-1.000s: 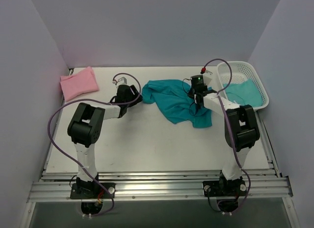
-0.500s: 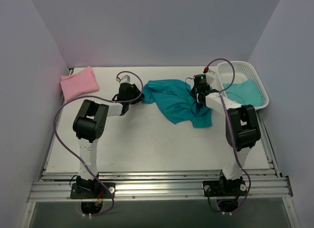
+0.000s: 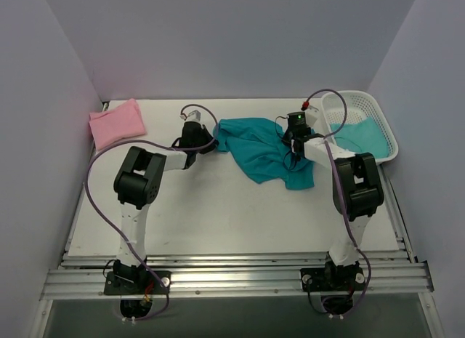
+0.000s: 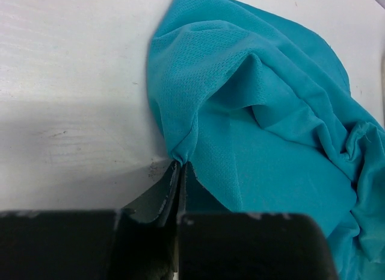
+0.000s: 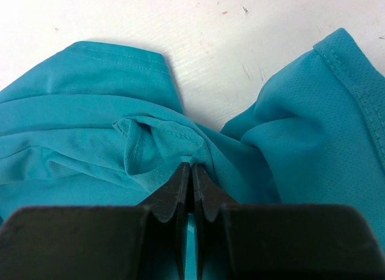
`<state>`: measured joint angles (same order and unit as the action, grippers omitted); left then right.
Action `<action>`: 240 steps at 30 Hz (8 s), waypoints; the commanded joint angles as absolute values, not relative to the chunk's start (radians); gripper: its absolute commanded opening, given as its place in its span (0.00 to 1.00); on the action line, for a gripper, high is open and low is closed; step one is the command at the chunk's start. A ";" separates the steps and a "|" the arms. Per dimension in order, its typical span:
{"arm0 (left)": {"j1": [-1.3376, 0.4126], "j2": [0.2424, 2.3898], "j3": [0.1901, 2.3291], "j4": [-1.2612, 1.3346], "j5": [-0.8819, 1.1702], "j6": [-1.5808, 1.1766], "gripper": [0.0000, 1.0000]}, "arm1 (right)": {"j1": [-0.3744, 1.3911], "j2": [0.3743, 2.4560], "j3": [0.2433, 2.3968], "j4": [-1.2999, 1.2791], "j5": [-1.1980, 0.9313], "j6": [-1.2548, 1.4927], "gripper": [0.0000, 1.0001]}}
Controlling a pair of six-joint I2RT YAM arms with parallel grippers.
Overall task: Fold and stack the t-shirts
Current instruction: Flatten out the tshirt, then grap the side of the flattened tshirt closest away from the robot with both arms
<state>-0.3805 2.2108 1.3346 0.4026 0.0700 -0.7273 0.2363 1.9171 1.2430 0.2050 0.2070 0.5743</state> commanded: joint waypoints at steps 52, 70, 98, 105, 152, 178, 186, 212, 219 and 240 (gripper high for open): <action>-0.269 1.535 1.239 -0.017 -0.081 -0.532 0.02 | 0.413 1.751 1.503 0.103 0.262 0.535 0.00; -0.071 2.594 2.356 -0.304 -0.051 -0.601 0.37 | 0.287 2.608 2.290 0.319 0.152 0.535 0.96; -0.089 1.269 0.916 -0.097 -0.296 -0.793 0.94 | 0.679 1.350 1.096 -0.011 0.756 0.822 0.93; -0.100 1.148 0.746 -0.114 -0.275 -0.793 0.95 | 0.805 1.164 0.789 -0.149 0.677 1.052 0.98; -0.118 1.144 0.652 0.028 -0.202 -0.801 0.96 | 0.821 1.200 0.509 -0.086 0.538 1.273 0.00; -0.351 0.838 0.615 -0.336 -0.374 -0.937 0.97 | 0.512 1.073 0.560 -0.231 0.454 1.042 1.00; -0.449 0.726 0.483 -0.474 -0.402 -0.983 0.98 | 0.710 0.917 0.534 -0.317 0.387 1.005 1.00; -0.472 1.066 0.449 -0.359 -0.414 -1.085 0.73 | 0.724 1.126 0.661 -0.345 0.341 0.853 1.00; -0.482 1.065 0.454 -0.367 -0.462 -1.092 0.55 | 0.722 1.134 0.680 -0.368 0.321 0.851 1.00; -0.485 1.207 0.482 -0.184 -0.485 -1.089 0.02 | 0.747 1.120 0.778 -0.534 0.232 0.865 0.89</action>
